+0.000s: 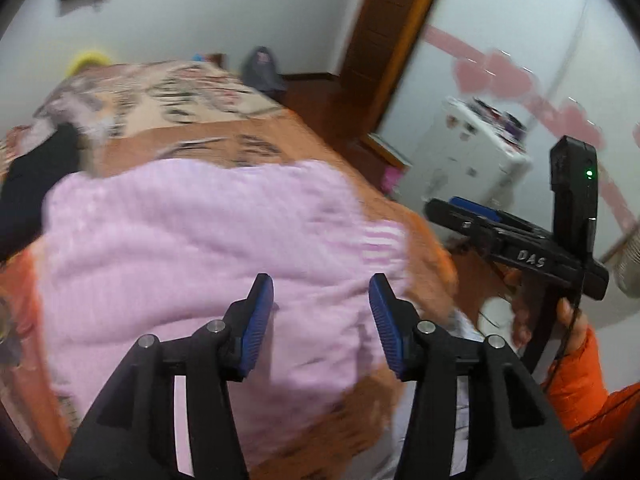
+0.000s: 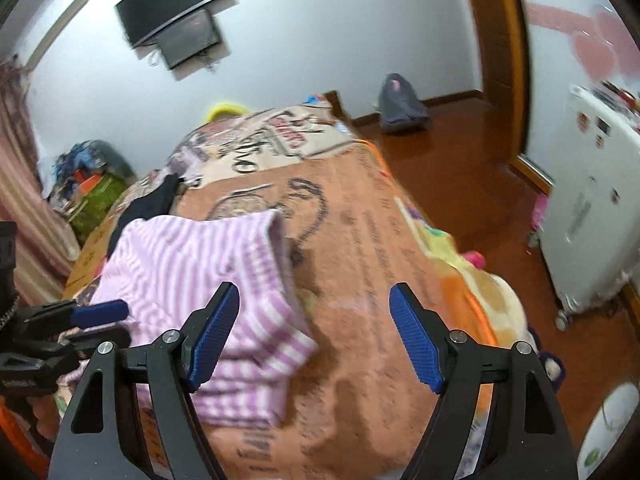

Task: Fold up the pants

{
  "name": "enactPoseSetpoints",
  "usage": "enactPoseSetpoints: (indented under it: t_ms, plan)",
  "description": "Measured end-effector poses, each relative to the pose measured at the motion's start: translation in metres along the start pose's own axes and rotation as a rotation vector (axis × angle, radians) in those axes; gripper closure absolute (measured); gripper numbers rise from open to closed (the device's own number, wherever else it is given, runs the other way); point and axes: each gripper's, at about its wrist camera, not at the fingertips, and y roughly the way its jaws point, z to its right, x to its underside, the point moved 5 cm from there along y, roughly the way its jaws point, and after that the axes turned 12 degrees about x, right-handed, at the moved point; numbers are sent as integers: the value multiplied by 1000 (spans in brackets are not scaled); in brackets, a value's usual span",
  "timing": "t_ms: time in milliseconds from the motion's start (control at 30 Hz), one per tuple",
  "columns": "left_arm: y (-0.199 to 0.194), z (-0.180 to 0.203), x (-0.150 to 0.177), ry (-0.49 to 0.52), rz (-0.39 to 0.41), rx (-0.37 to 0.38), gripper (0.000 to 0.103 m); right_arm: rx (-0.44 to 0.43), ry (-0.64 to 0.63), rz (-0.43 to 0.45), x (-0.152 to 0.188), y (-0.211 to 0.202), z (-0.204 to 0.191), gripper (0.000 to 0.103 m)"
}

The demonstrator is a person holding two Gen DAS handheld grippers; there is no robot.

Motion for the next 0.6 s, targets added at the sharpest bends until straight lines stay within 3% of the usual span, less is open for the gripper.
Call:
enactPoseSetpoints:
  t_ms: [67,300,433,500,567,600]
  plan:
    - [-14,-34,6,-56,9,-79,52,-29,-34,-13,-4,12,-14,28]
    - [-28,-117,51,-239,-32,-178,52,-98,-161,-110,-23,80,-63,28]
    - [-33,-121,63,-211,13,-171,52,-73,-198,-175,-35,117,-68,28]
    - [-33,-119,66,-183,18,-192,51,-87,-204,-251,-37,138,-68,28]
    - [-31,-116,68,-159,25,-208,50,-135,-202,-318,-34,150,-73,36]
    - [-31,-116,68,-153,27,-209,50,-162,-208,-330,-33,153,-76,47]
